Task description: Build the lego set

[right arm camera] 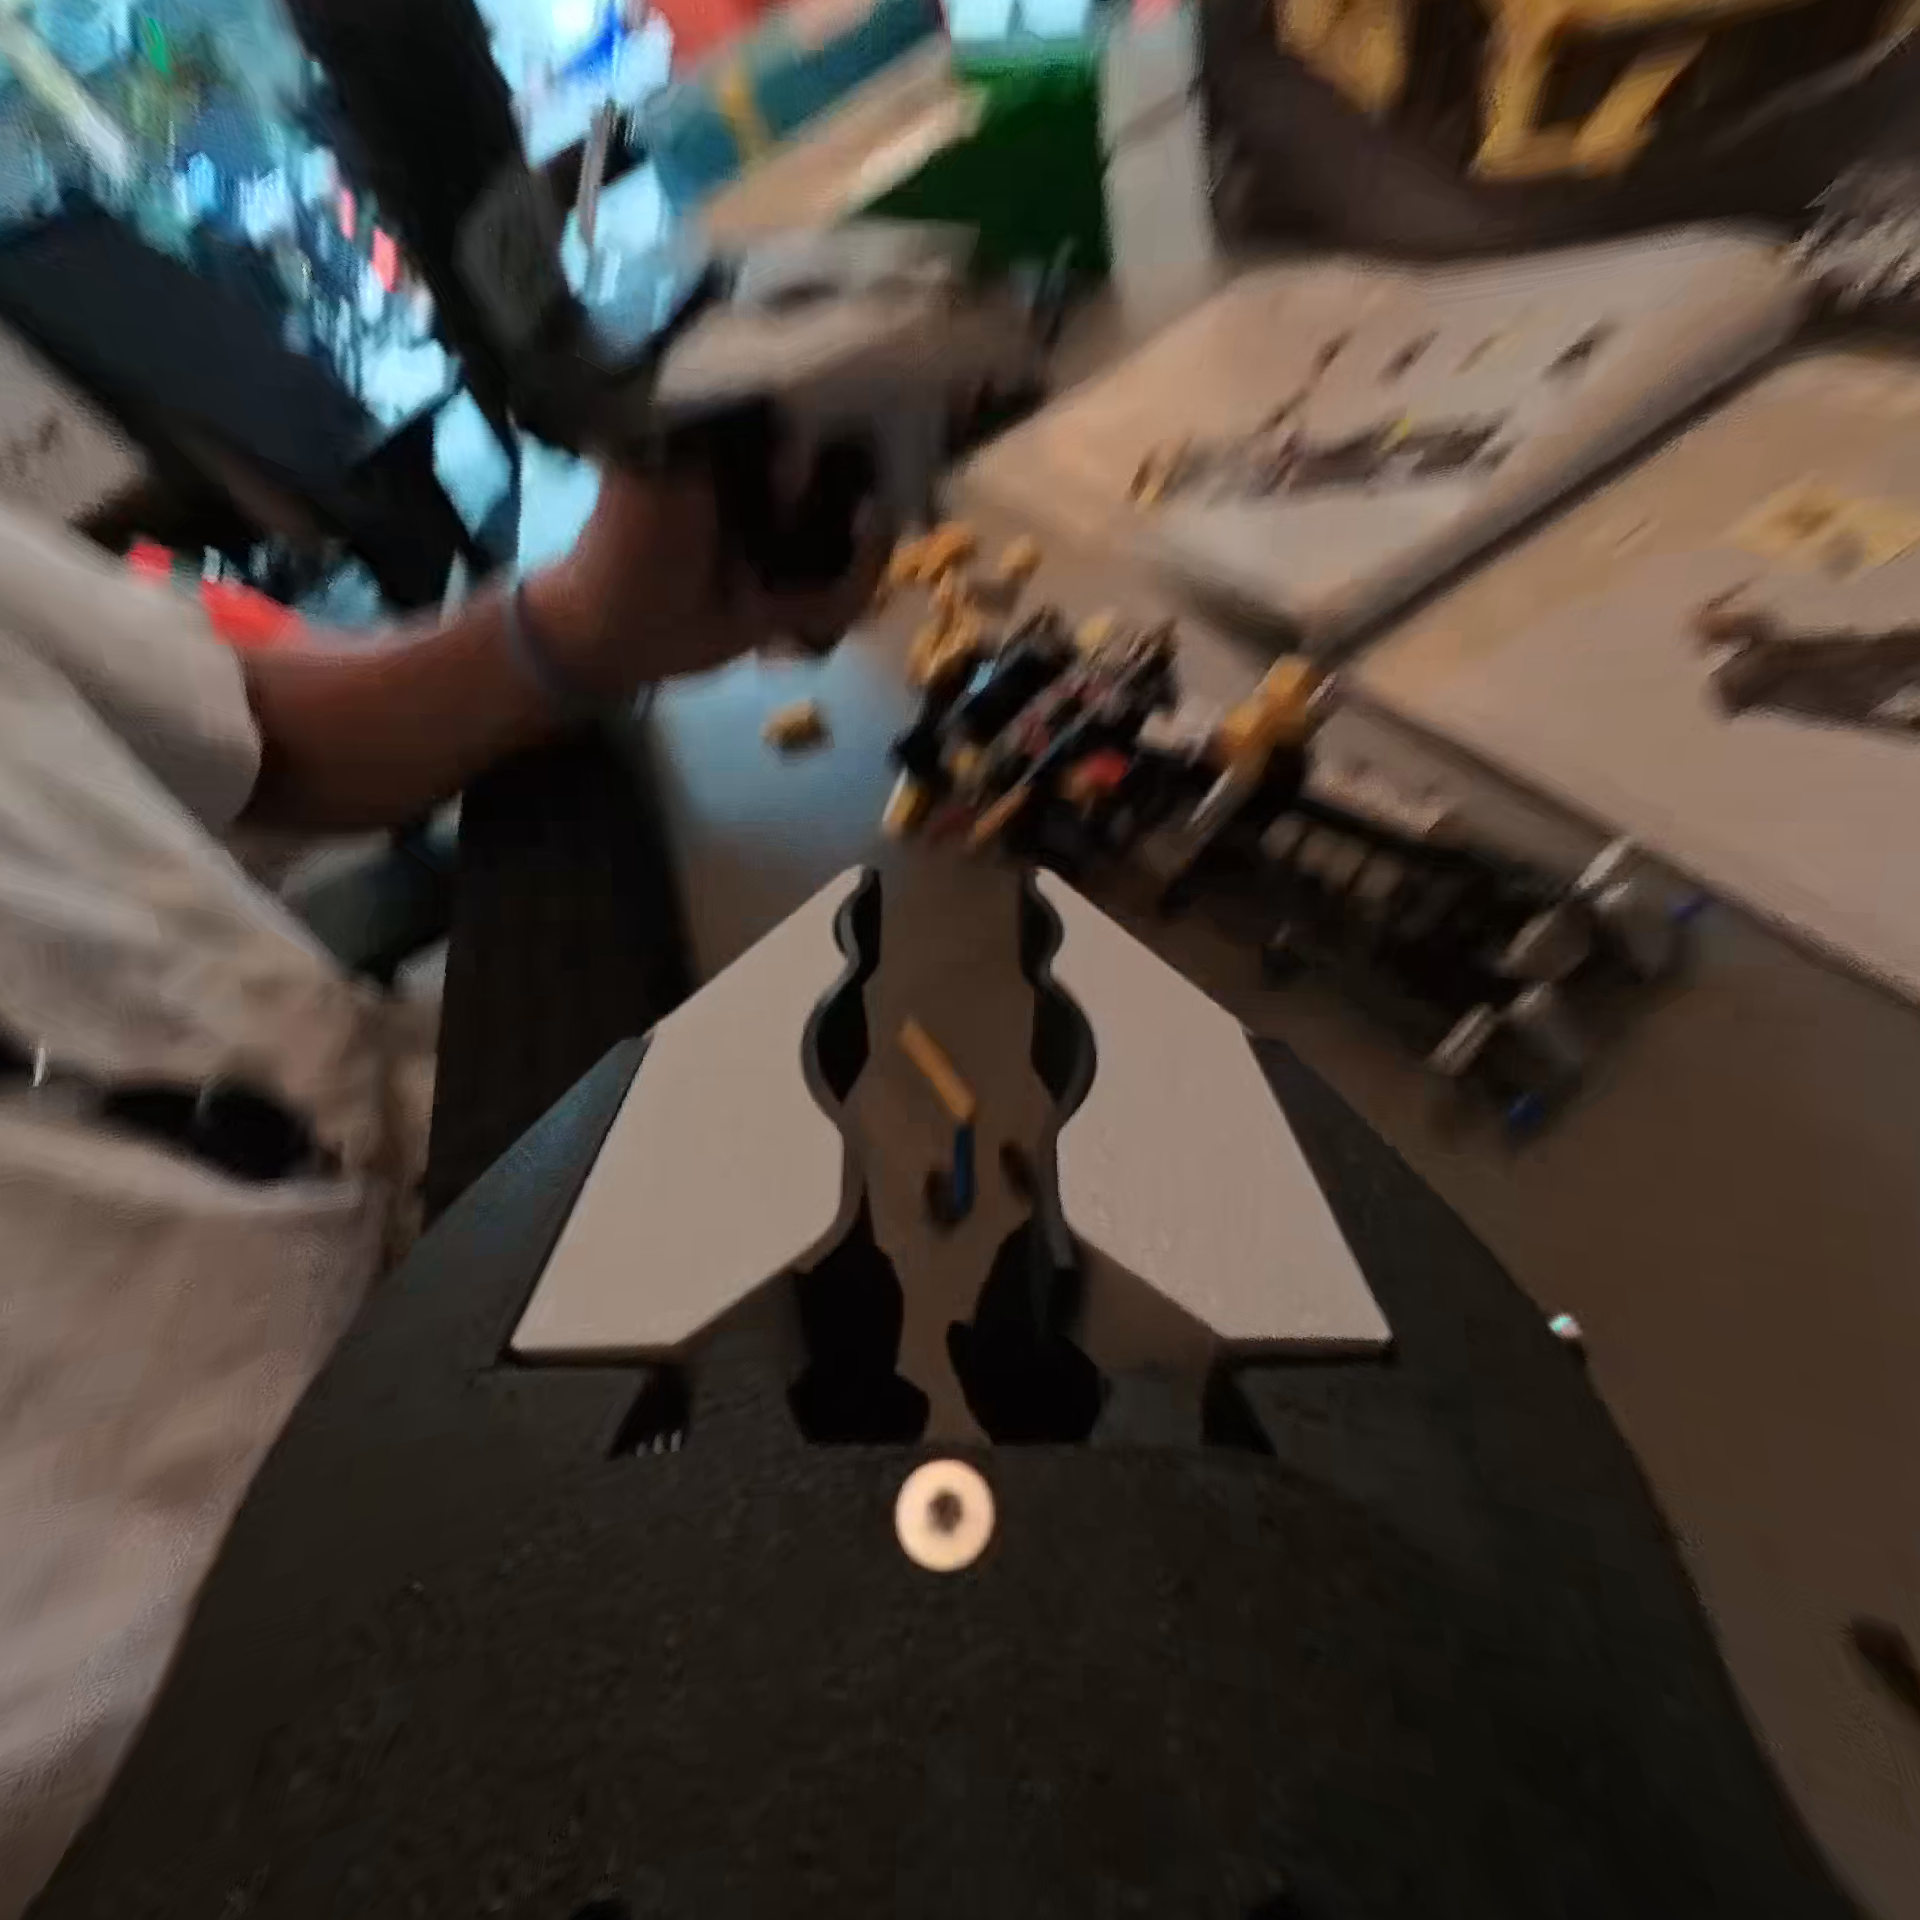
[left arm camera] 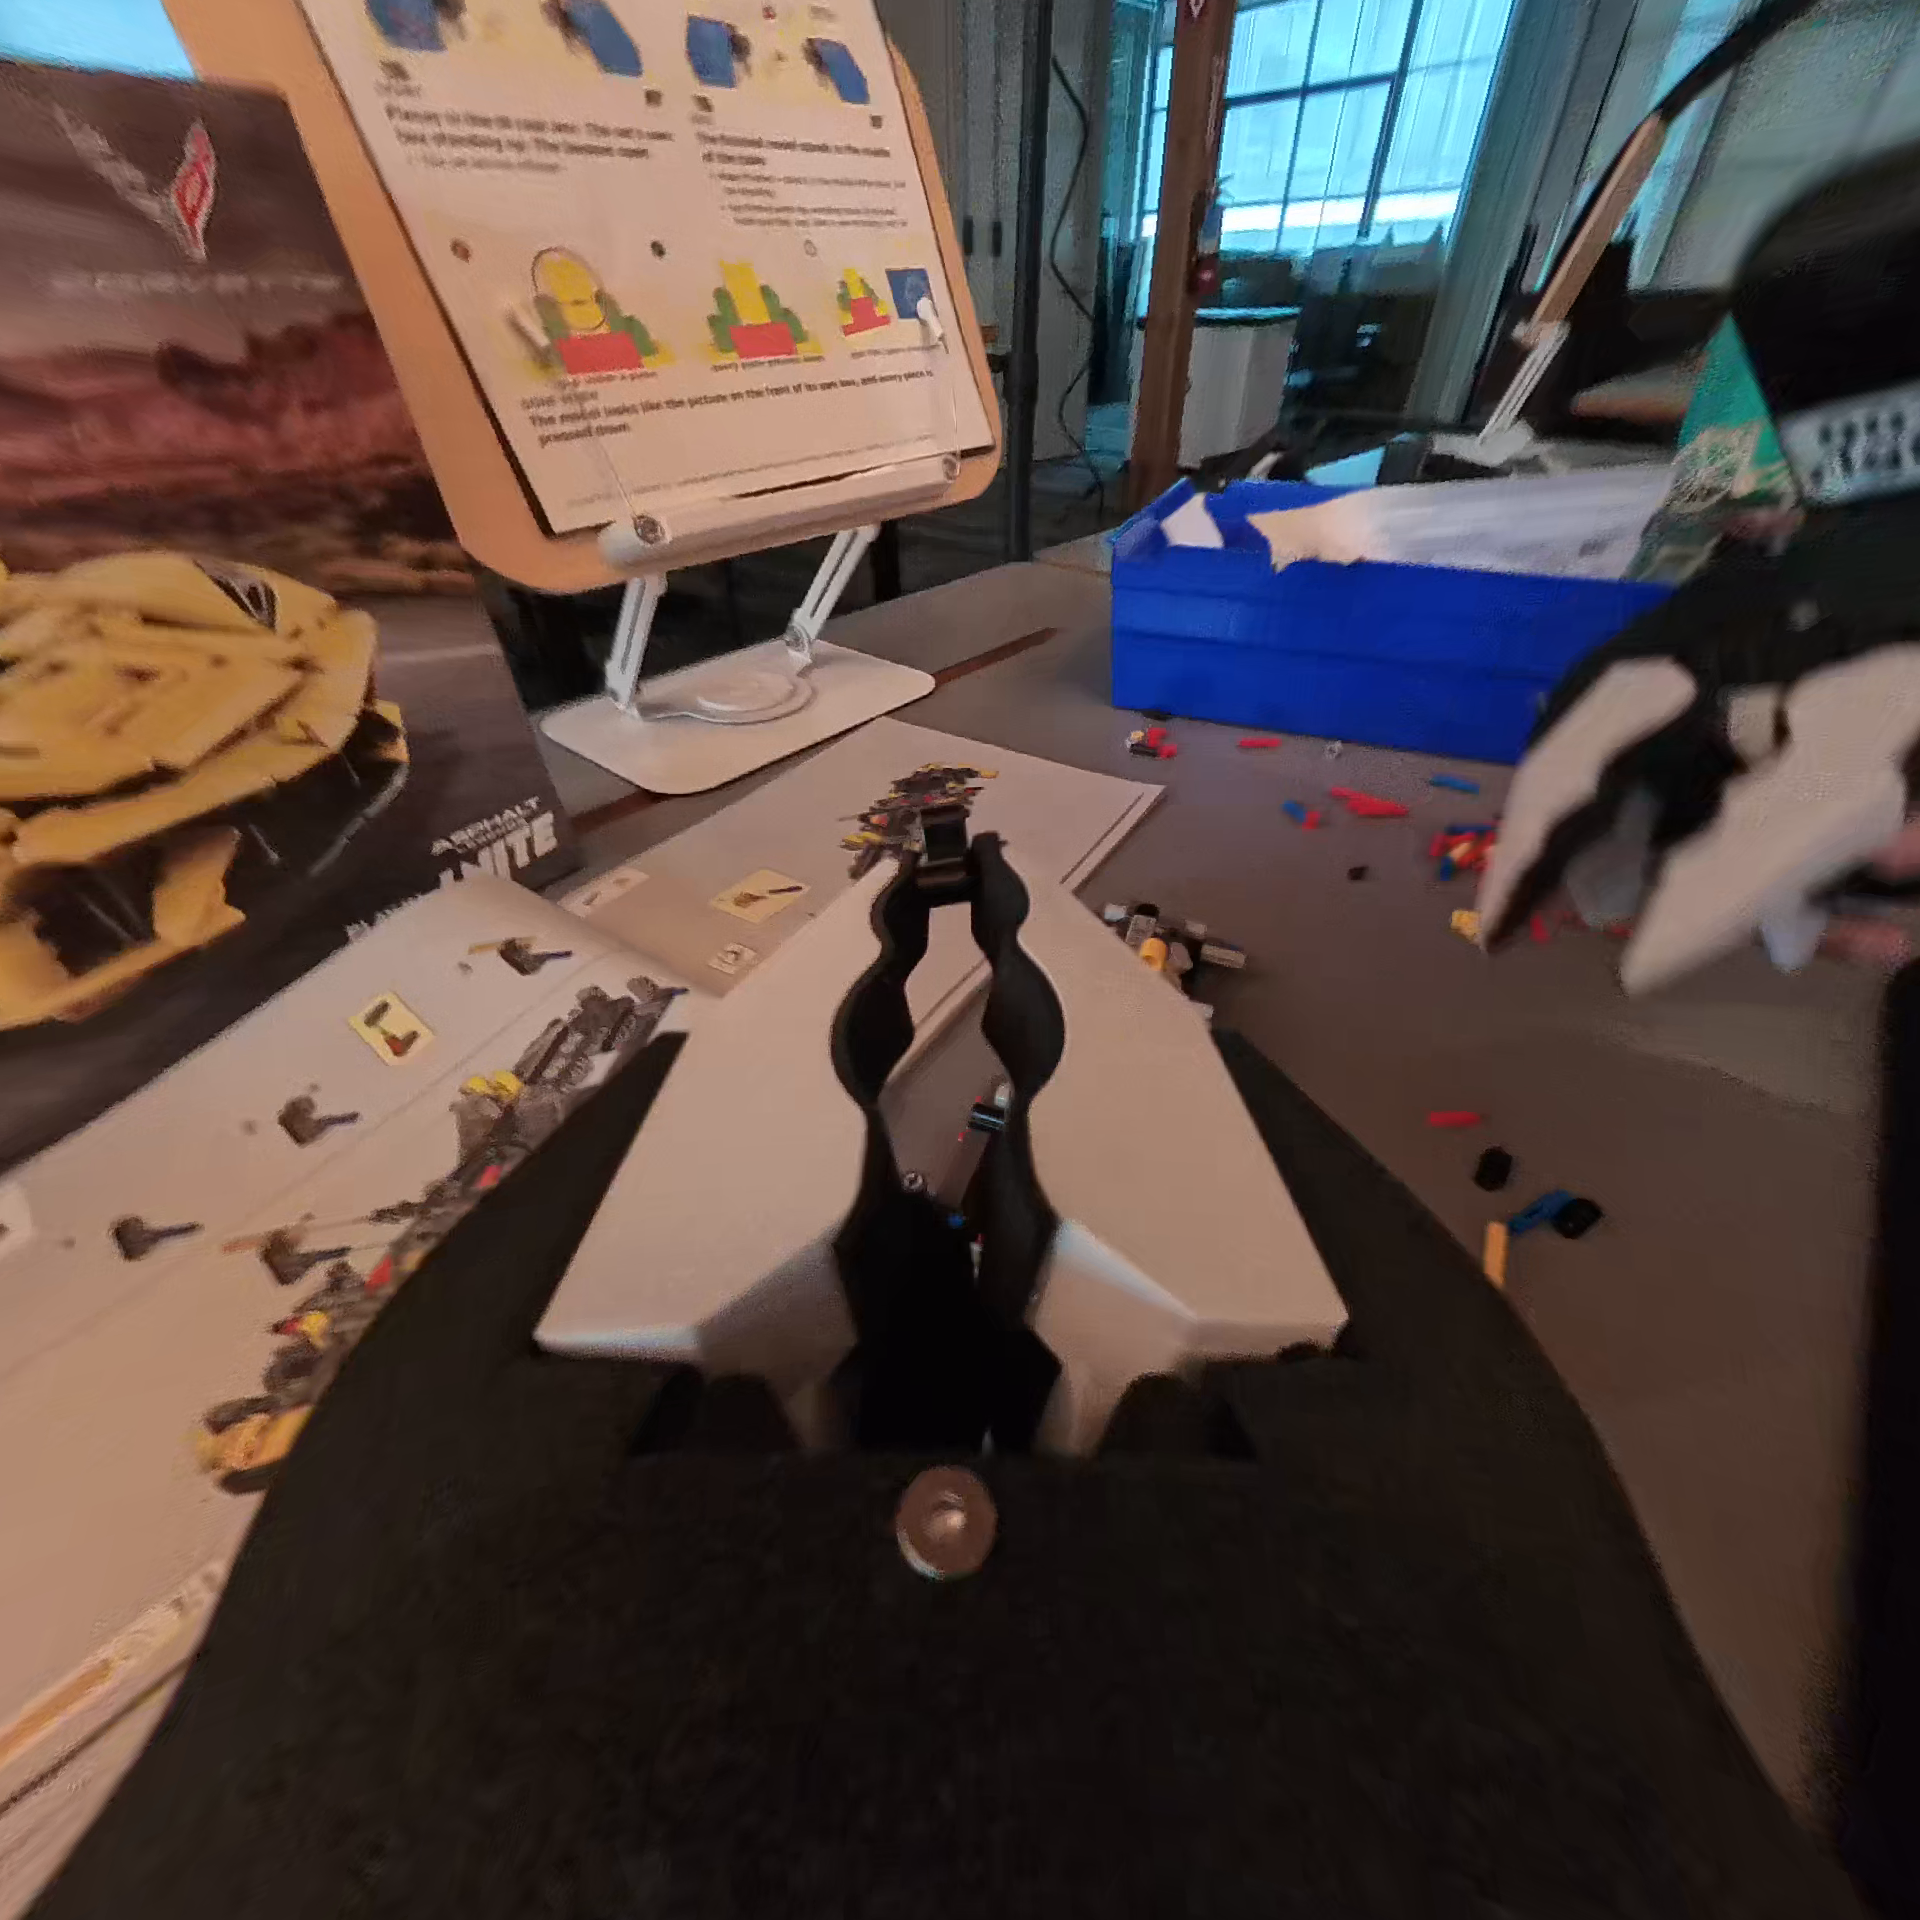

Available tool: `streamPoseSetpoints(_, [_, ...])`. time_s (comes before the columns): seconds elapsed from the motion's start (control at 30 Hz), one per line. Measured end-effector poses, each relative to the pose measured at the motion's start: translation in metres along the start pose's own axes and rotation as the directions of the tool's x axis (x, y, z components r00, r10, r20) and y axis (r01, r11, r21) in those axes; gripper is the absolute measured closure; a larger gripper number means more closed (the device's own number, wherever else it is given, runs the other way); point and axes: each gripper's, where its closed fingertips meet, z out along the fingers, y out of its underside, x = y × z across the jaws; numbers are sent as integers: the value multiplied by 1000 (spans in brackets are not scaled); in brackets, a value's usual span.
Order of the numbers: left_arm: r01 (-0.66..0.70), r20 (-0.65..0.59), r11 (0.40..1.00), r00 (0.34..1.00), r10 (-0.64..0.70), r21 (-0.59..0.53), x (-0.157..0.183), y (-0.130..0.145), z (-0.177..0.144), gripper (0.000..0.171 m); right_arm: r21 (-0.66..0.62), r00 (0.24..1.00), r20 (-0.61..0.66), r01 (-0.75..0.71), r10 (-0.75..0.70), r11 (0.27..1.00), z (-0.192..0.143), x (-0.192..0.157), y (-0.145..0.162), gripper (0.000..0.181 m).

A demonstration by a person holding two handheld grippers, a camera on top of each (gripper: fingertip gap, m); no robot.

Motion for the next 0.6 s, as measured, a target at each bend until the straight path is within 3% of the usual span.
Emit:
streamPoseSetpoints(0.07, [82,-4,996,997,-83,-17,-10,5,0,166,-152,999,9,52,-51,987,-1,-11,40,156])
streamPoseSetpoints(0.13, [143,24,989,990,-142,-40,-26,11,-2,166,-216,993,-29,107,-116,970,0,-15,63,160])
streamPoseSetpoints(0.27, [129,262,989,959,-105,-76,-94,20,-27,166,-265,983,-108,116,-150,957,5,-10,85,164])
streamPoseSetpoints(0.43, [90,452,988,892,-26,-122,-154,27,-63,166,-216,976,-164,104,-141,971,6,-1,80,166])
streamPoseSetpoints(0.6, [92,483,986,876,-13,-140,-164,33,-68,166,-225,974,-180,94,-136,970,7,4,82,165])
